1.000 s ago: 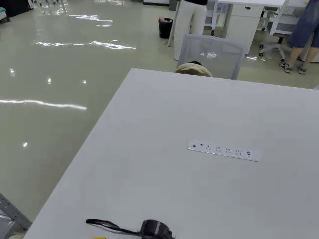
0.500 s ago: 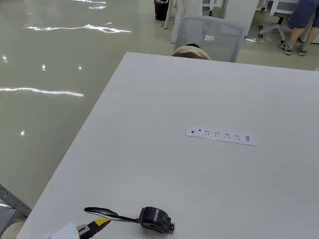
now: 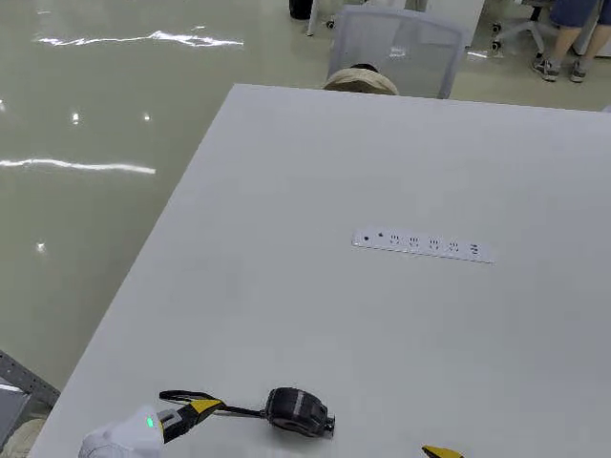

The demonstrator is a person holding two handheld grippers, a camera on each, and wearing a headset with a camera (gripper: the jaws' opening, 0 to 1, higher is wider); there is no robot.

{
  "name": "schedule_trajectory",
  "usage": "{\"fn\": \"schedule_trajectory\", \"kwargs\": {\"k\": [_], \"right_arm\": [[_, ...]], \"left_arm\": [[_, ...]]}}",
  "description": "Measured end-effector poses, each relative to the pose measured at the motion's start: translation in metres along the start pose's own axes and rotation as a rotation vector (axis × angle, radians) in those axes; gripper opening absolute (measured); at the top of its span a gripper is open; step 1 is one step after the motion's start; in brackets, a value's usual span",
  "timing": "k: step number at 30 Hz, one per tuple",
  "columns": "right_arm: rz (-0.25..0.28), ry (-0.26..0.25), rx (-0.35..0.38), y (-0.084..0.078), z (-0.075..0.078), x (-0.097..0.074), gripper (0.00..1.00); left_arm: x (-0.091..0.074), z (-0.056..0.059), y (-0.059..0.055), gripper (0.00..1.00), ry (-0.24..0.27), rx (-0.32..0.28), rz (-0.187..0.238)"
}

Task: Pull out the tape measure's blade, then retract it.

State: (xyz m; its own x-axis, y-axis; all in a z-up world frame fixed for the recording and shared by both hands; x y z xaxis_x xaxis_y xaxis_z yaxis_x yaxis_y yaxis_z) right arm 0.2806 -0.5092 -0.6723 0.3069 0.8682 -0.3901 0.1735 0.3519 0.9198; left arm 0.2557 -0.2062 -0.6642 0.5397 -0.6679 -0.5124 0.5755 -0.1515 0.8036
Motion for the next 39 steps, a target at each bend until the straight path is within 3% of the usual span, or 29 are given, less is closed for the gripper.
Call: {"fn": "schedule_trajectory", "kwargs": {"k": [14, 39], "right_arm": [[0.009, 0.022, -0.002, 0.000, 0.009, 0.015, 0.54], [-0.001, 0.087, -0.031, -0.007, 0.015, 0.039, 0.54]], "left_arm": [[0.018, -0.006, 0.006, 0.72, -0.056, 0.048, -0.046], [0.043, -0.008, 0.012, 0.70, -0.147, 0.181, -0.165]]}}
Point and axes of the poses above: the centre of the closed fingertips' face, and the gripper's own axes: x roughly forward along the fingers, z roughly to its right, y roughly out of its top, the point moved 6 cm from there along -x, roughly backward along the fingers, and after that the axes turned 8 degrees about -x, right-handed, at the moved point
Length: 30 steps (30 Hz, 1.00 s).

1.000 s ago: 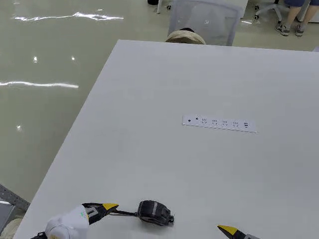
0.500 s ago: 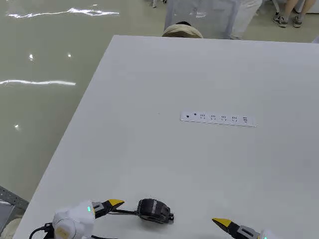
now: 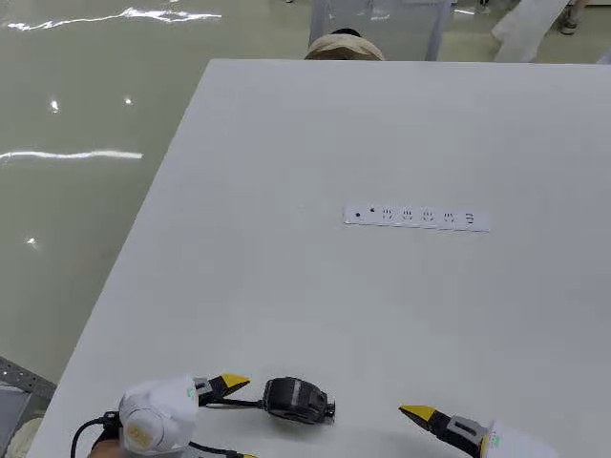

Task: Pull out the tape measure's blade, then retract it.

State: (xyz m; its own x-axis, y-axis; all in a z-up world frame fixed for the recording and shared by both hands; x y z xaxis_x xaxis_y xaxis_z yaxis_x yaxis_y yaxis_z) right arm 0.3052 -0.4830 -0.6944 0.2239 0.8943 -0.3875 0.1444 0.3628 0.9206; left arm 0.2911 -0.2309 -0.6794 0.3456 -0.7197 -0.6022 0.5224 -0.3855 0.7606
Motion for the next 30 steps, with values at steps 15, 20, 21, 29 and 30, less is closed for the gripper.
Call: {"fn": "schedule_trajectory", "kwargs": {"k": [15, 20, 21, 29, 30], "right_arm": [[-0.002, 0.034, -0.010, -0.002, 0.003, 0.014, 0.54], [-0.007, 0.047, -0.013, -0.004, 0.003, 0.019, 0.53], [-0.007, 0.049, -0.012, -0.004, 0.003, 0.020, 0.53], [-0.007, 0.061, -0.016, -0.005, 0.004, 0.026, 0.52], [-0.006, 0.062, -0.016, -0.005, 0.004, 0.027, 0.52]], "left_arm": [[0.017, -0.007, 0.003, 0.65, -0.040, 0.042, -0.051], [0.021, -0.010, 0.004, 0.65, -0.049, 0.062, -0.070], [0.022, -0.011, 0.004, 0.65, -0.052, 0.067, -0.074], [0.030, -0.015, 0.003, 0.64, -0.061, 0.090, -0.101], [0.030, -0.015, 0.003, 0.64, -0.063, 0.090, -0.104]]}}
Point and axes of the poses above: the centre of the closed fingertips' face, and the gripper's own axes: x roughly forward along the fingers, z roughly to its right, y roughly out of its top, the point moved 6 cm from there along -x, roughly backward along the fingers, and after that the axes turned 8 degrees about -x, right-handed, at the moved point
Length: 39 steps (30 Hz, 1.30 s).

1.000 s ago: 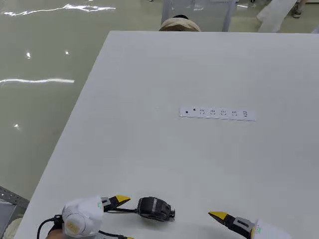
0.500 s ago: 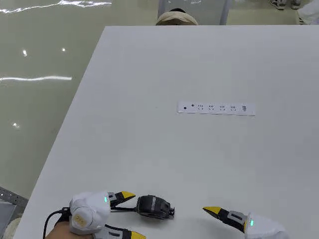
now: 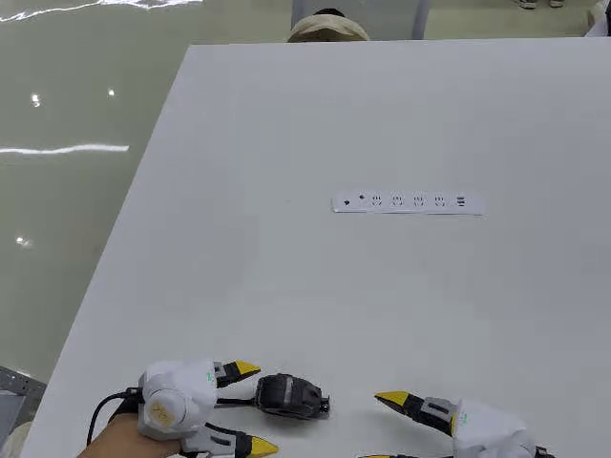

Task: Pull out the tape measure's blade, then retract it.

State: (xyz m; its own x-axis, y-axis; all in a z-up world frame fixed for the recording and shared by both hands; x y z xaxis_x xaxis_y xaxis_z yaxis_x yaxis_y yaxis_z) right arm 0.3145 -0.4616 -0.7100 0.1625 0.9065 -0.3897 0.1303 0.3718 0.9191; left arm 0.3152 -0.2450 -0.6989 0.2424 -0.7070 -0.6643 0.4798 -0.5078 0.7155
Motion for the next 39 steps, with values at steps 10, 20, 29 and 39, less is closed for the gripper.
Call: {"fn": "schedule_trajectory", "kwargs": {"k": [10, 20, 29, 39], "right_arm": [[0.005, 0.015, -0.004, -0.003, 0.002, 0.009, 0.50], [0.013, 0.018, 0.005, -0.004, 0.004, 0.017, 0.48], [0.012, 0.021, 0.006, -0.006, 0.007, 0.019, 0.47], [0.017, 0.017, 0.004, -0.006, 0.011, 0.019, 0.46]], "left_arm": [[0.005, -0.005, 0.002, 0.62, -0.007, 0.022, -0.021], [0.015, -0.007, 0.003, 0.58, -0.022, 0.052, -0.049], [0.021, -0.012, 0.009, 0.55, -0.030, 0.071, -0.065], [0.030, -0.013, 0.010, 0.51, -0.048, 0.093, -0.091]]}}
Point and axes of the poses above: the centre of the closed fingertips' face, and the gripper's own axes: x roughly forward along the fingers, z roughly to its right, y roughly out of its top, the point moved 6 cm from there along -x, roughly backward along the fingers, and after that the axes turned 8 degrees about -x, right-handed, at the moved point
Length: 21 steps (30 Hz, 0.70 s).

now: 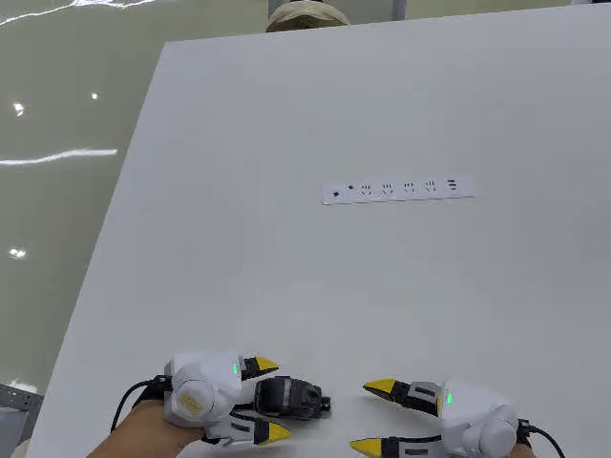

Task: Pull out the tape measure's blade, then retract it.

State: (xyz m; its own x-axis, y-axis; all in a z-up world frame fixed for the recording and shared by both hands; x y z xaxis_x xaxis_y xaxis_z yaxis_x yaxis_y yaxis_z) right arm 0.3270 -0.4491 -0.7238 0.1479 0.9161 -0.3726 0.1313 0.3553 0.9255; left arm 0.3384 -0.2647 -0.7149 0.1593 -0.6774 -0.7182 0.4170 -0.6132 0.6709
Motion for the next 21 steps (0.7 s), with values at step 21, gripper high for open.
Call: {"fn": "schedule_trajectory", "kwargs": {"k": [21], "right_arm": [[0.000, 0.003, 0.004, -0.0013, 0.0014, 0.0002, 0.45]], "left_arm": [[0.0023, -0.0020, -0.0024, 0.35, 0.004, 0.010, -0.026]]}}
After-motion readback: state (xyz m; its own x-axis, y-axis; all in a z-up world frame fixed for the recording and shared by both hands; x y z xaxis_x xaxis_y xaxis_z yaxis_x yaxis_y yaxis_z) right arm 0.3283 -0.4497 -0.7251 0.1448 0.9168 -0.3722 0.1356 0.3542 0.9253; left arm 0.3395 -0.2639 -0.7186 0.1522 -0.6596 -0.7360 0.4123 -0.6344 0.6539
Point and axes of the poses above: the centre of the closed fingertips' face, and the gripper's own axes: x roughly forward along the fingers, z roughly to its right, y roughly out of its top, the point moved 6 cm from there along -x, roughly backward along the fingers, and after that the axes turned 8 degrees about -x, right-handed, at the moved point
